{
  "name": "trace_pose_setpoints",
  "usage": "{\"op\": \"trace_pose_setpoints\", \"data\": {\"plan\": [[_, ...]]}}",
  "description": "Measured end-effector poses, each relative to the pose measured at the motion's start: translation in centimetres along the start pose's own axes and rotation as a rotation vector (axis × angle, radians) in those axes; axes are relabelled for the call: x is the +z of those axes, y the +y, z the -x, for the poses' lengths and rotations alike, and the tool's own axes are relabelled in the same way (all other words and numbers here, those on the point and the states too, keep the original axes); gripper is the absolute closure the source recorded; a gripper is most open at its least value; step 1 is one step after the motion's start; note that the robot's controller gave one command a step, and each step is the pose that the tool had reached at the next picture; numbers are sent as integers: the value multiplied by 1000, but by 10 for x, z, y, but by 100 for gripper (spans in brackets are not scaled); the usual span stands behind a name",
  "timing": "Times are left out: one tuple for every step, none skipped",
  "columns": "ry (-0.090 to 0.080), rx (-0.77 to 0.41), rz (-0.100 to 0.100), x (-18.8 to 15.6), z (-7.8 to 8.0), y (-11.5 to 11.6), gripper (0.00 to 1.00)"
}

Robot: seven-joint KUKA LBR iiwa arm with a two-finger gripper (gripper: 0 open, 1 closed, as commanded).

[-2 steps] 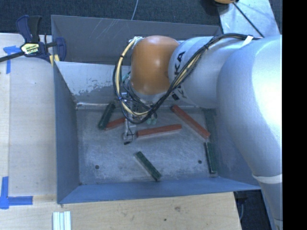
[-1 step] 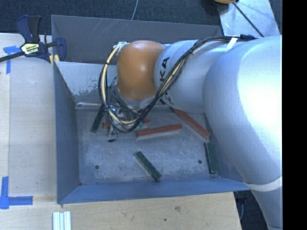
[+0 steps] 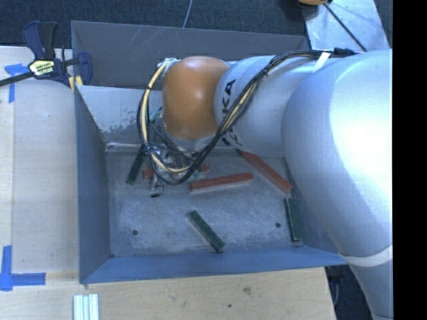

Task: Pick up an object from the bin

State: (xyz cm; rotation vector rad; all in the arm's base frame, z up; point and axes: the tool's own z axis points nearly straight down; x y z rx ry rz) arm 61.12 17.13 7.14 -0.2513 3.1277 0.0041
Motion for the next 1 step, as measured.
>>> {"op": "trace_pose_setpoints", "data": {"plan": [[-2,10,-2,-153,-3,-28,100]]}}
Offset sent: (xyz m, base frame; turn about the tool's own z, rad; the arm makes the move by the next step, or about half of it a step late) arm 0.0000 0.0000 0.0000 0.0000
